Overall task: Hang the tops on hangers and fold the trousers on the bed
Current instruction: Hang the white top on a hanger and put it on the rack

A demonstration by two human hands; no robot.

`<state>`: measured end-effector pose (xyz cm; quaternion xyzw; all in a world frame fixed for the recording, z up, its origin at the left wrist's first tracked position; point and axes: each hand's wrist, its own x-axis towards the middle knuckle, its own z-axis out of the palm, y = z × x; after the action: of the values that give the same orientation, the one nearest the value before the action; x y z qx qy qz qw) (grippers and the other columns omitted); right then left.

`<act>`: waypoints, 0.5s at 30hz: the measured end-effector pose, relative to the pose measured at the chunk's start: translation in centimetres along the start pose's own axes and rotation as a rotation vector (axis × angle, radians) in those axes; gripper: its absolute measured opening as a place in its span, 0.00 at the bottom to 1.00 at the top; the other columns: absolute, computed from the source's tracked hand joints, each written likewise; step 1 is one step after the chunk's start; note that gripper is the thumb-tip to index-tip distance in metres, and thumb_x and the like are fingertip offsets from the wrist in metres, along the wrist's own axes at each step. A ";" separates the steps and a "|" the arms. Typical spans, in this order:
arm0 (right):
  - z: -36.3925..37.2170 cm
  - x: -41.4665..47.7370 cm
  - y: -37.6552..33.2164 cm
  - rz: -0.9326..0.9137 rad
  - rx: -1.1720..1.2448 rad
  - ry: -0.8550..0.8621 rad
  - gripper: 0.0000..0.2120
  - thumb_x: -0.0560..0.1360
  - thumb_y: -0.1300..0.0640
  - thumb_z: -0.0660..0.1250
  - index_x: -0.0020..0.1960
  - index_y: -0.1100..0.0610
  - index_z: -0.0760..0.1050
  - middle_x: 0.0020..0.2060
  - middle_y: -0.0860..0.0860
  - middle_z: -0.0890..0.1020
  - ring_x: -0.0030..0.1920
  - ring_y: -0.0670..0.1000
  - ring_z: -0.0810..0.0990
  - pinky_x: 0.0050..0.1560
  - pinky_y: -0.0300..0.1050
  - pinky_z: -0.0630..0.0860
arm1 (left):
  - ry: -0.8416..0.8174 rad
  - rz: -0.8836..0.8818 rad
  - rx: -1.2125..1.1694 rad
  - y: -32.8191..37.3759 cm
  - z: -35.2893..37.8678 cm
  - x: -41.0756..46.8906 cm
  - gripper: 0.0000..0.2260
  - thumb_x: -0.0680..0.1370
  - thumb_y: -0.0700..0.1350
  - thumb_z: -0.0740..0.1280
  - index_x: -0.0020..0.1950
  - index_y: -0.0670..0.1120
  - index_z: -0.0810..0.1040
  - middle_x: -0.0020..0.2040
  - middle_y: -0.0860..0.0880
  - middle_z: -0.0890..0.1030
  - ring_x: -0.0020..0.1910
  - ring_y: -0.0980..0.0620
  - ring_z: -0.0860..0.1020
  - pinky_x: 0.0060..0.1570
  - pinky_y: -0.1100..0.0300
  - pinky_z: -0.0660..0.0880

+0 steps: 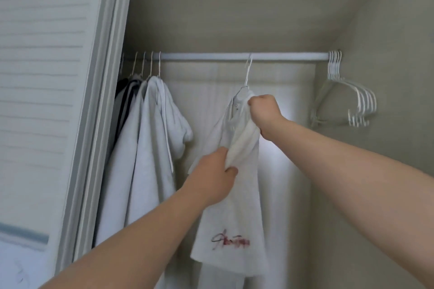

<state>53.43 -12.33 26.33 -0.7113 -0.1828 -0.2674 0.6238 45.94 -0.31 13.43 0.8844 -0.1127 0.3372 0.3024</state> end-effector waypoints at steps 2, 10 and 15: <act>0.6 3.0 -0.5 -0.021 -0.008 0.006 0.06 0.77 0.62 0.57 0.41 0.57 0.66 0.33 0.53 0.65 0.34 0.53 0.63 0.34 0.44 0.58 | 0.063 0.013 0.050 -1.2 -1.3 2.6 0.07 0.82 0.47 0.65 0.48 0.46 0.70 0.41 0.50 0.75 0.40 0.50 0.74 0.34 0.58 0.66; 3.1 12.3 -0.8 -0.074 -0.008 0.035 0.14 0.82 0.57 0.57 0.37 0.56 0.64 0.33 0.51 0.67 0.30 0.52 0.64 0.29 0.42 0.58 | 0.230 0.012 0.225 -4.7 -4.6 9.9 0.06 0.81 0.47 0.64 0.46 0.48 0.71 0.42 0.49 0.78 0.41 0.48 0.77 0.37 0.55 0.71; 4.8 13.9 0.5 0.009 0.043 -0.047 0.04 0.82 0.59 0.57 0.50 0.58 0.67 0.35 0.52 0.69 0.30 0.51 0.67 0.25 0.37 0.61 | 0.233 -0.005 0.262 -6.4 -4.9 10.9 0.07 0.81 0.47 0.65 0.44 0.49 0.71 0.39 0.51 0.77 0.39 0.52 0.76 0.35 0.59 0.69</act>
<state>65.45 -8.68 33.97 -0.7047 -0.1996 -0.2439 0.6357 54.06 7.81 20.64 0.8715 -0.0300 0.4483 0.1964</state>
